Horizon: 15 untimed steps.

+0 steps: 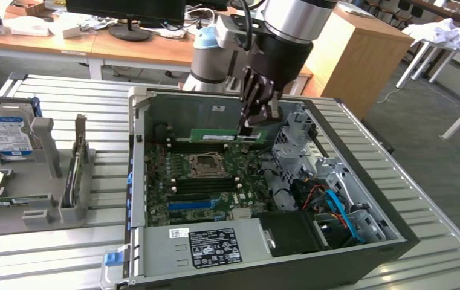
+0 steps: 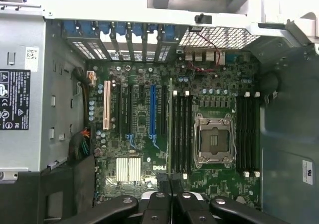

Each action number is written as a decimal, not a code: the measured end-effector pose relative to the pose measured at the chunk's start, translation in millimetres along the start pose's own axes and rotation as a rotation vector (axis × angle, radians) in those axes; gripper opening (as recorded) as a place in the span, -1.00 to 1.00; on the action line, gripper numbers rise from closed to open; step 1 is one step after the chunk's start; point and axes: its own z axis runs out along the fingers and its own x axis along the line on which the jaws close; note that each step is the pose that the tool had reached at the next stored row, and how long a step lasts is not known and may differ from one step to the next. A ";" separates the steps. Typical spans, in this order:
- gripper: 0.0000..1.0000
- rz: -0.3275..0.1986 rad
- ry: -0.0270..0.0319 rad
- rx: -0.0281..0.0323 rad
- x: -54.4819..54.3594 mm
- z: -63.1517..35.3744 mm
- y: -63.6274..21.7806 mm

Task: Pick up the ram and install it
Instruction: 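Pick up the ram and move it above insertion slot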

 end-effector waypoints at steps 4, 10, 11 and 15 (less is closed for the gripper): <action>-0.76 0.000 0.0000 0.0000 -5.0 1.4 0.0; -0.76 0.000 -0.0001 0.0000 -12.3 3.4 -0.1; -0.76 0.000 0.0000 0.0000 -13.6 3.8 -0.1; -0.76 0.000 0.0000 0.0000 -17.8 5.0 -0.3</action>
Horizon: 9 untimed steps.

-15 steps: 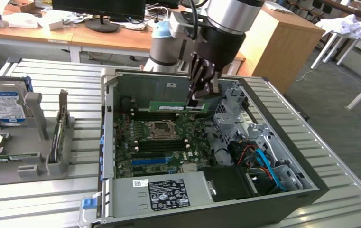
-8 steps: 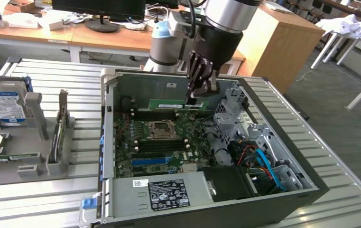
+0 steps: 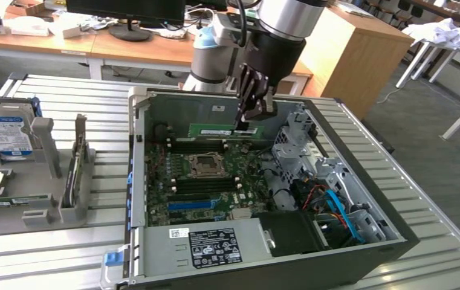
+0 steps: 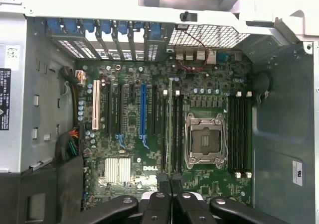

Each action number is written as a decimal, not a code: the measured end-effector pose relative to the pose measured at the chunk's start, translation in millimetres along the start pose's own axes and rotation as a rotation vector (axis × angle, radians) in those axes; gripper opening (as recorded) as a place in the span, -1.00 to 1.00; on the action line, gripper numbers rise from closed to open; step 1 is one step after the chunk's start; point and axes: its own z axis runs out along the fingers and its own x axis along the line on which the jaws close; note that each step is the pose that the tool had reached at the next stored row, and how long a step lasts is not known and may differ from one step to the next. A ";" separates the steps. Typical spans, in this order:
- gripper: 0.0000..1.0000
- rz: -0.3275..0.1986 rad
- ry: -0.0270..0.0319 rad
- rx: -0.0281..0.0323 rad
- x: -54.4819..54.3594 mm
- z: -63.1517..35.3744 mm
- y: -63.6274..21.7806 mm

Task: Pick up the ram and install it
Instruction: 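Pick up the ram and move it above insertion slot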

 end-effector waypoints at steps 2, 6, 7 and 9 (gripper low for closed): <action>-0.76 0.000 -0.0001 0.0000 -2.1 0.7 -0.1; -0.76 0.000 -0.0001 0.0000 -6.4 2.0 -0.3; -0.76 0.000 0.0000 0.0000 -7.4 2.3 -0.3; -0.76 0.000 -0.0001 -0.0001 -8.4 2.6 -0.4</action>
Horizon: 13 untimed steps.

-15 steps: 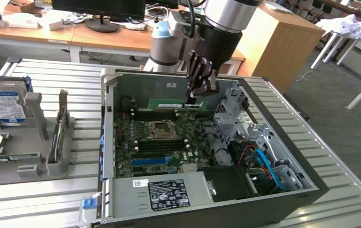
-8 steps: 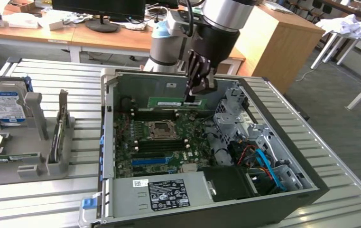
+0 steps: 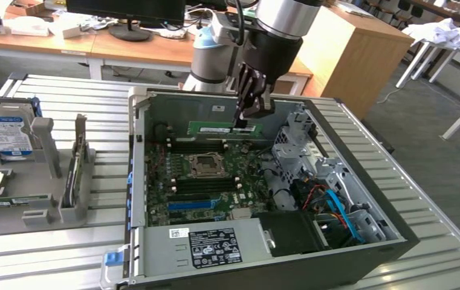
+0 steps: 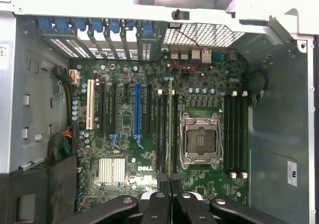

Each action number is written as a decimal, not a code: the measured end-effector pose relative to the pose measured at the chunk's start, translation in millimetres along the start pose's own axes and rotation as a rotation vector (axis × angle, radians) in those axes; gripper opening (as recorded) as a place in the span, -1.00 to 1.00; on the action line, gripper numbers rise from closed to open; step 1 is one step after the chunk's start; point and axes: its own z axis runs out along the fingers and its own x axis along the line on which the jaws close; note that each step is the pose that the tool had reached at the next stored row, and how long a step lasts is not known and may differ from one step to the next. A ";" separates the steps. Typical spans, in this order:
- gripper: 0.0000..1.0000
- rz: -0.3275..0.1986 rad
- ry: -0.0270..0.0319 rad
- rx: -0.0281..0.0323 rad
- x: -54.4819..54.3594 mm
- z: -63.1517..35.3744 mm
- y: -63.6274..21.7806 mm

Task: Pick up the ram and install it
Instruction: 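Pick up the ram and move it above insertion slot, then insert the ram into the slot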

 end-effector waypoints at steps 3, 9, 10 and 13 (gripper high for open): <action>-0.76 0.000 0.0000 0.0001 0.0 0.0 0.1; -0.76 0.000 0.0000 0.0000 0.0 0.0 0.1; -0.76 0.000 -0.0001 0.0001 0.0 0.2 0.0; -0.76 0.000 -0.0001 0.0000 0.1 1.7 0.0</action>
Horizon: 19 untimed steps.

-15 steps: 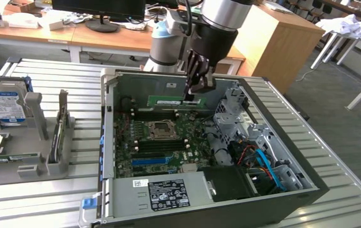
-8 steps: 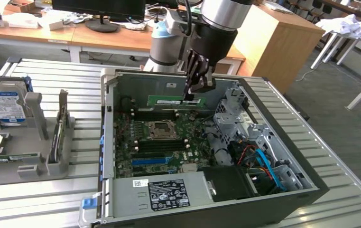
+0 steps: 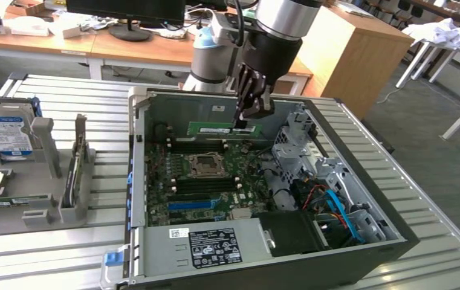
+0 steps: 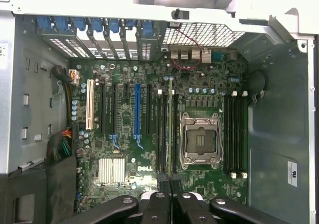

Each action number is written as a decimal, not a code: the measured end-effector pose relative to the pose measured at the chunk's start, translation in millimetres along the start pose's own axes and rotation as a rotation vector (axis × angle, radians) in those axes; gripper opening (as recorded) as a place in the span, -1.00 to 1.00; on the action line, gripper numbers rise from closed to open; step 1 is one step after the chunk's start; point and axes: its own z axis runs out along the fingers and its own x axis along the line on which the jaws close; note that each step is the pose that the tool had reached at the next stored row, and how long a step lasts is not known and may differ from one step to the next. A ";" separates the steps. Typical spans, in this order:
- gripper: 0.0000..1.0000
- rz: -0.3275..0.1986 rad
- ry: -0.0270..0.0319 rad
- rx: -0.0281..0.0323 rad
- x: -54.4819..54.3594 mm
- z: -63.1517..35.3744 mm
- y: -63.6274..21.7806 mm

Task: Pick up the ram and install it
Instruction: 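Insert the ram into the slot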

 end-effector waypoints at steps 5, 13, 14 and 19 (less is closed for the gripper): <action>-0.76 0.000 0.0000 0.0001 0.4 5.5 -0.3; -0.76 0.000 0.0000 0.0001 1.3 17.5 -1.0; -0.76 0.000 -0.0001 0.0001 1.5 19.3 -1.0; -0.76 0.000 -0.0001 0.0001 2.0 27.1 -1.5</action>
